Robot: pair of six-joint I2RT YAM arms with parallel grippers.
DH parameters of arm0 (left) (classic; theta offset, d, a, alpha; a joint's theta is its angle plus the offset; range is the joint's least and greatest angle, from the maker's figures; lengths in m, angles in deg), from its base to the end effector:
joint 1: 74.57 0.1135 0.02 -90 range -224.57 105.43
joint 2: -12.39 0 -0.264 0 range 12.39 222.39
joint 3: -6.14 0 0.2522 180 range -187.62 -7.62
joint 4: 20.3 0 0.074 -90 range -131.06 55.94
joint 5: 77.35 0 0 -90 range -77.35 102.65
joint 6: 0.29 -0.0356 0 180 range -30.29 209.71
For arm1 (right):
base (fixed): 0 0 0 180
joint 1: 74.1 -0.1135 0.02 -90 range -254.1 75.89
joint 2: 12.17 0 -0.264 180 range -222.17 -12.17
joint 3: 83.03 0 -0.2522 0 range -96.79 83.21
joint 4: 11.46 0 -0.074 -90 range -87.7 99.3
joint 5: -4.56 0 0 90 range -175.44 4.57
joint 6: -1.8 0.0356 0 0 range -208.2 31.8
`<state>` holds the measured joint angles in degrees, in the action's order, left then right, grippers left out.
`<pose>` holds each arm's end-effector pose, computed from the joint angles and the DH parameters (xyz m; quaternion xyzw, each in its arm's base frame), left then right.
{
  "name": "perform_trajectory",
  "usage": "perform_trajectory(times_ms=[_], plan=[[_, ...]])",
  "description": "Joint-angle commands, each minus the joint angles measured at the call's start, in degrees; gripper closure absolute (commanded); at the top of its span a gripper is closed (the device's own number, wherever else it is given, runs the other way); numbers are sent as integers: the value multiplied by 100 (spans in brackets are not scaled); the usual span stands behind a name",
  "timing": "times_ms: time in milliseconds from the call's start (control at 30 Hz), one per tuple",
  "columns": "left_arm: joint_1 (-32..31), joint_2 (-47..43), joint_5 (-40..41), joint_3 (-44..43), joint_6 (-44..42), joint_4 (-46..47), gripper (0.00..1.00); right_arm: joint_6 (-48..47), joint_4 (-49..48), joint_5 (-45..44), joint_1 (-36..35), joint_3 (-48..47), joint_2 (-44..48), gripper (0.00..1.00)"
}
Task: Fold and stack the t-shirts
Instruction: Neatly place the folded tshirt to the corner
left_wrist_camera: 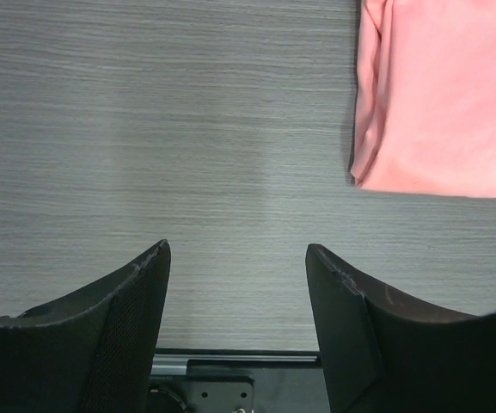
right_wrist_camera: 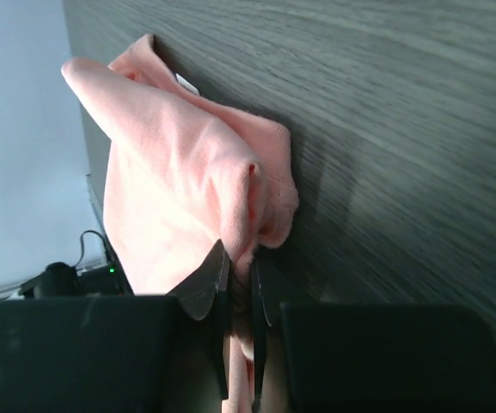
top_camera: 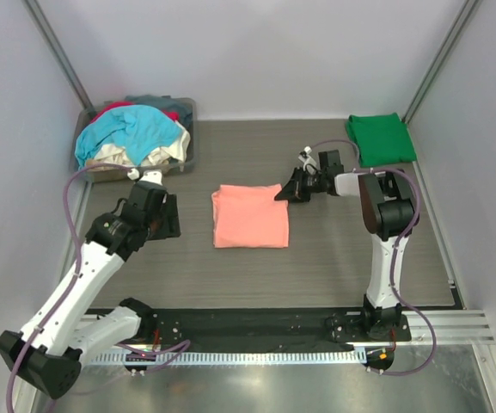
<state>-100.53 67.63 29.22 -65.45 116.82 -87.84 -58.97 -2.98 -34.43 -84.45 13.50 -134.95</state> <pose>0.1656 -0.0693 0.3171 -0.0572 0.9328 -0.0253 0.3549 0.4110 0.1032 0.1043 -0.0148 0.8560 0.4880 0.1698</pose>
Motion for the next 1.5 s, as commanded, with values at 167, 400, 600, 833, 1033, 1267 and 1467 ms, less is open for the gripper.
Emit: perform_trajectory(times_ms=[167, 400, 600, 833, 1033, 1267, 1467], plan=[[3, -839, 214, -89, 119, -168, 35, -1734, 2555, -1186, 621, -1403, 1185, 99], [3, -1296, 258, 175, 198, 122, 37, -2799, 3771, -2873, 911, -2423, 1582, 99], [3, -1393, 293, 236, 198, 184, 37, -3309, 4157, -3482, 1333, -3258, 1582, 99], [3, -1297, 285, 236, 198, 192, 38, -3995, 4395, -4239, 1685, -4348, 1433, 99], [3, -1113, 232, 228, 171, 201, 38, -4338, 4421, -4230, 1949, -5122, 1125, 99], [3, -981, 258, 219, 180, 184, 39, -4488, 4430, -3976, 2204, -5667, 791, 98], [3, -937, 249, 228, 180, 184, 39, -4628, 4430, -3905, 2248, -6000, 519, 99]])
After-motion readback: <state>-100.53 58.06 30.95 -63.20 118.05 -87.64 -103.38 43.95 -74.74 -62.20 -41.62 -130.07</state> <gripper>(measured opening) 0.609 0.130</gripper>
